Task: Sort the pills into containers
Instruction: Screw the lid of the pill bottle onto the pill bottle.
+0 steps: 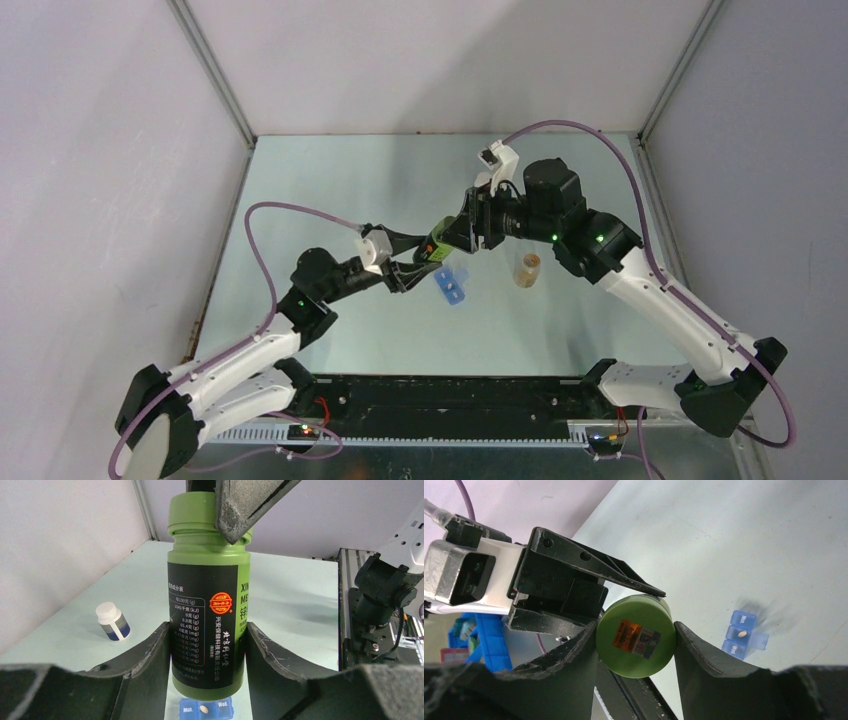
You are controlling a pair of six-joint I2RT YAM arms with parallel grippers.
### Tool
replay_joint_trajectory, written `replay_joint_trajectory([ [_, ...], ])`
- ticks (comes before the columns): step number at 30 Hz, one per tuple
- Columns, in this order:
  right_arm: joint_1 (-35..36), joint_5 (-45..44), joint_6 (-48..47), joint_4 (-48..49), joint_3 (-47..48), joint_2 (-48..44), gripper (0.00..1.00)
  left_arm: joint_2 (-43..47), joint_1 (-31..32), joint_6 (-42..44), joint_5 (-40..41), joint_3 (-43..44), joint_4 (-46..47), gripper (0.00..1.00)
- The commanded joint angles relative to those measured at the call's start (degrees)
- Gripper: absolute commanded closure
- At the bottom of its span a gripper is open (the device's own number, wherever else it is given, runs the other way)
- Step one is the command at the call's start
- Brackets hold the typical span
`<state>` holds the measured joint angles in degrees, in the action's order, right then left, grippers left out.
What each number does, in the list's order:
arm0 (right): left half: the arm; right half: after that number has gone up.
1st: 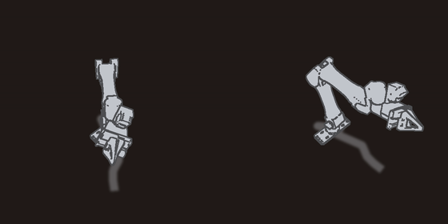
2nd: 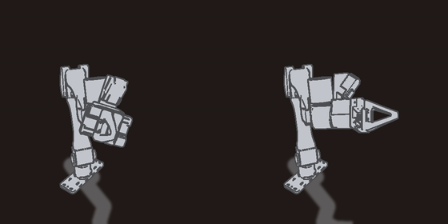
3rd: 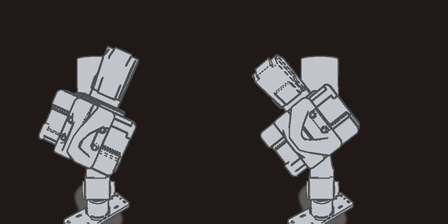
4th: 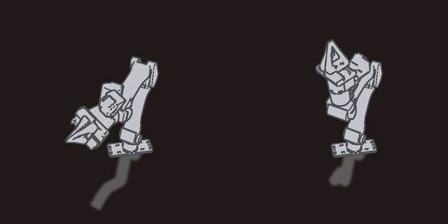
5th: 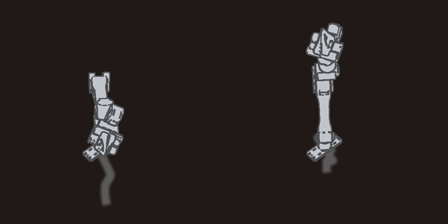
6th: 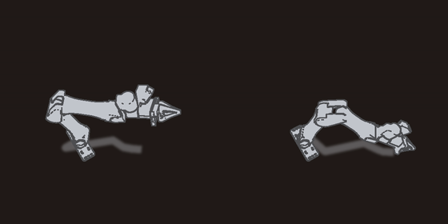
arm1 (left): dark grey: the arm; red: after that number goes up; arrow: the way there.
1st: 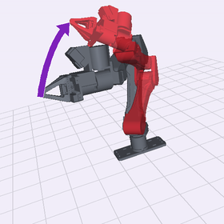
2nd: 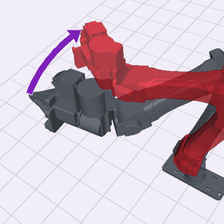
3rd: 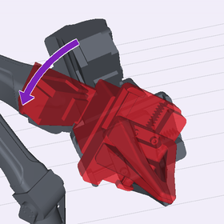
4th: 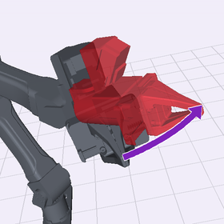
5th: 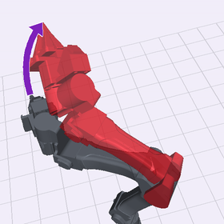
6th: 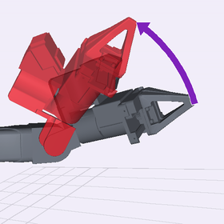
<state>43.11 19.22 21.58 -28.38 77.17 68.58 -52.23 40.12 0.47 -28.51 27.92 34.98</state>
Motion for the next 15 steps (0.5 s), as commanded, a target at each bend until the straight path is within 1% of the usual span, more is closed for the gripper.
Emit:
replay_joint_trajectory([
  [1, 1.09, 0.58, -6.67, -2.4, 2.64, 0.63, 0.44, 1.14, 0.46, 2.17, 0.66, 4.51, 0.73, 1.0],
  [6, 1.15, 4.61, -13.52, -8.5, 6.06, 2.86, 0.44, 1.14, 0.39, 4.45, -0.47, 5.8, -3.86, 1.0],
  [8, 1.16, 4.86, -15.12, -11.11, 7.54, 3.95, 0.44, 1.11, 0.46, 4.87, -0.82, 6.17, -4.84, 1.0],
  [11, 1.13, 4.34, -15.98, -12.64, 8.28, 4.66, 0.44, 1.03, 0.41, 4.99, -1.02, 6.54, -5.29, 1.0],
  [15, 1.18, 4.5, -15.43, -12.33, 7.91, 5.08, 0.42, 0.61, 0.48, 5.08, -1.41, 6.66, -5.35, 1.0],
])
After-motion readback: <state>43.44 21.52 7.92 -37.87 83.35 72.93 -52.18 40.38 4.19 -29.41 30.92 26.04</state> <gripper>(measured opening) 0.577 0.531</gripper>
